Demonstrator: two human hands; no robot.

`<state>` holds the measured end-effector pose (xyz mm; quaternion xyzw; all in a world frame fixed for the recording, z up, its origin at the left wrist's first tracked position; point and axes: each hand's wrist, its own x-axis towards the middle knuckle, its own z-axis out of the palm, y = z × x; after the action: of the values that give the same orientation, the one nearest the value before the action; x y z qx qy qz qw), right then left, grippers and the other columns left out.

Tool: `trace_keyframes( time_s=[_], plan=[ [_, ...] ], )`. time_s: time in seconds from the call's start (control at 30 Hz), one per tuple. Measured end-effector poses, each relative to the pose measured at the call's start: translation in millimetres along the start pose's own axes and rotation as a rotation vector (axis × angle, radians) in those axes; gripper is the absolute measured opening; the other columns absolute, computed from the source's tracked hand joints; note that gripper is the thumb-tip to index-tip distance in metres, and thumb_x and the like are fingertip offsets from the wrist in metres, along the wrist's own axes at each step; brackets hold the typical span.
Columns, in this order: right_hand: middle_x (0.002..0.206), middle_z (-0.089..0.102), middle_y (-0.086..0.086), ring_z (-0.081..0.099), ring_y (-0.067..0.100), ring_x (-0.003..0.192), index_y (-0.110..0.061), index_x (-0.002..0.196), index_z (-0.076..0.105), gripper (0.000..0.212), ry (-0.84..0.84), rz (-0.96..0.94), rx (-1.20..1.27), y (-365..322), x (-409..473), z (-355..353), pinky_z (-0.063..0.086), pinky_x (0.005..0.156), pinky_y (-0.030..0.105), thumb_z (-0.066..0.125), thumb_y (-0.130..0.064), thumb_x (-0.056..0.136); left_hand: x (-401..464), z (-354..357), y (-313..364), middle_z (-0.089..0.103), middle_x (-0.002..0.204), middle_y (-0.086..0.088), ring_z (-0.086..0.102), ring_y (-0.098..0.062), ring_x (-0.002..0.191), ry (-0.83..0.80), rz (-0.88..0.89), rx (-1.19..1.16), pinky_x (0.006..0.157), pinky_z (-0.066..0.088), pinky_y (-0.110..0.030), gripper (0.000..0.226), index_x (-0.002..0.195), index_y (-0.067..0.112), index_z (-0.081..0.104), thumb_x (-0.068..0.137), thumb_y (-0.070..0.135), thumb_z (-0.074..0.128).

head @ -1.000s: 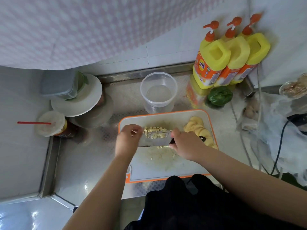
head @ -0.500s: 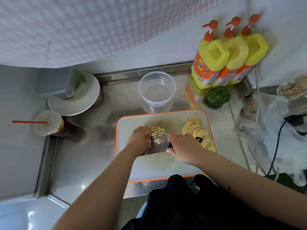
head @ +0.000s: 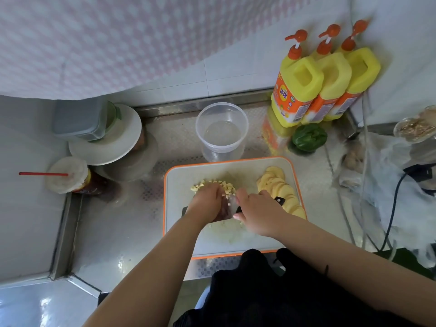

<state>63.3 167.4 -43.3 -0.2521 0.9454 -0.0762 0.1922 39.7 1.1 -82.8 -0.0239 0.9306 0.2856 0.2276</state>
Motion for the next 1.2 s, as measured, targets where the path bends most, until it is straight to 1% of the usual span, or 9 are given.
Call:
trace_keyframes(
  time_s=[0.1,0.17,0.3,0.43,0.6,0.77,0.9,1.07,1.2],
  plan=[
    [0.080,0.053,-0.001,0.053,0.024,0.071,-0.008,0.119,0.035,0.037,-0.013,0.001,0.034,1.1,-3.0,1.6,0.037,0.085,0.038,0.045,-0.036,0.099,3.9,-4.9,-1.7,0.064,0.109,-0.003,0.058,-0.024,0.102,0.180,0.026,-0.096,0.082,0.043,-0.030,0.023,0.107,0.015,0.067,0.101,0.021,0.045],
    [0.082,0.056,-0.001,0.051,0.024,0.070,-0.009,0.117,0.036,0.034,-0.010,0.018,0.064,2.7,-4.2,0.7,0.038,0.086,0.038,0.045,-0.036,0.099,-7.4,-2.8,-7.3,0.064,0.121,0.001,0.053,-0.023,0.113,0.312,0.212,-0.044,0.094,0.043,-0.034,0.032,0.120,0.018,0.067,0.099,0.027,0.044],
    [0.083,0.058,0.000,0.053,0.026,0.074,-0.012,0.113,0.035,0.029,-0.014,0.042,0.097,7.8,-3.7,-5.4,0.035,0.084,0.037,0.045,-0.035,0.098,-36.9,10.1,-22.6,0.016,0.163,0.014,0.005,-0.018,0.149,0.087,0.549,0.382,0.121,0.004,-0.040,0.056,0.156,0.033,0.023,0.103,0.046,0.014],
    [0.091,0.064,0.001,0.059,0.026,0.081,-0.013,0.113,0.035,0.030,0.028,0.016,0.087,11.8,-3.3,-7.8,0.036,0.086,0.038,0.047,-0.036,0.098,-33.5,17.0,-27.8,-0.009,0.161,0.019,-0.023,-0.013,0.148,-0.057,0.597,0.510,0.119,-0.017,-0.040,0.062,0.156,0.033,-0.003,0.098,0.053,-0.012],
    [0.095,0.063,0.005,0.059,0.027,0.085,-0.007,0.123,0.033,0.039,0.022,0.000,-0.001,10.7,-8.3,-5.4,0.035,0.085,0.037,0.044,-0.036,0.099,-16.2,11.8,-23.1,-0.028,0.153,0.024,-0.030,-0.012,0.144,-0.081,0.510,0.552,0.118,-0.019,-0.040,0.066,0.149,0.035,-0.017,0.086,0.054,-0.027],
    [0.079,0.055,-0.001,0.050,0.025,0.069,-0.008,0.119,0.035,0.036,0.024,0.050,-0.021,17.2,-15.8,0.3,0.036,0.085,0.037,0.043,-0.037,0.099,-10.8,13.8,-54.8,-0.023,0.154,0.021,-0.020,-0.019,0.149,-0.081,0.410,0.548,0.118,-0.017,-0.043,0.079,0.150,0.031,-0.014,0.078,0.057,-0.036],
    [0.091,0.065,0.002,0.061,0.025,0.082,-0.009,0.120,0.035,0.037,0.077,0.104,-0.008,29.0,-22.0,-3.4,0.034,0.082,0.035,0.044,-0.038,0.098,-8.1,8.1,-74.9,-0.025,0.152,0.024,-0.020,-0.016,0.150,-0.064,0.259,0.489,0.119,-0.013,-0.044,0.096,0.153,0.029,-0.014,0.068,0.064,-0.043],
    [0.083,0.060,-0.003,0.063,0.024,0.083,-0.013,0.116,0.037,0.035,0.153,0.218,0.124,43.6,-24.7,-0.8,0.035,0.084,0.034,0.049,-0.038,0.096,-3.7,-0.2,-72.5,-0.016,0.162,0.015,-0.017,-0.011,0.150,-0.044,0.078,0.320,0.122,-0.008,-0.043,0.066,0.158,0.027,-0.003,0.096,0.051,-0.009],
    [0.098,0.062,-0.001,0.062,0.022,0.091,-0.017,0.115,0.039,0.031,0.218,0.267,0.251,45.0,-23.8,4.4,0.039,0.082,0.034,0.054,-0.035,0.094,-4.6,-11.5,-43.9,0.013,0.165,0.002,0.009,-0.016,0.152,0.104,-0.093,-0.087,0.122,0.006,-0.036,0.052,0.157,0.018,0.018,0.108,0.036,0.014]
  ],
)
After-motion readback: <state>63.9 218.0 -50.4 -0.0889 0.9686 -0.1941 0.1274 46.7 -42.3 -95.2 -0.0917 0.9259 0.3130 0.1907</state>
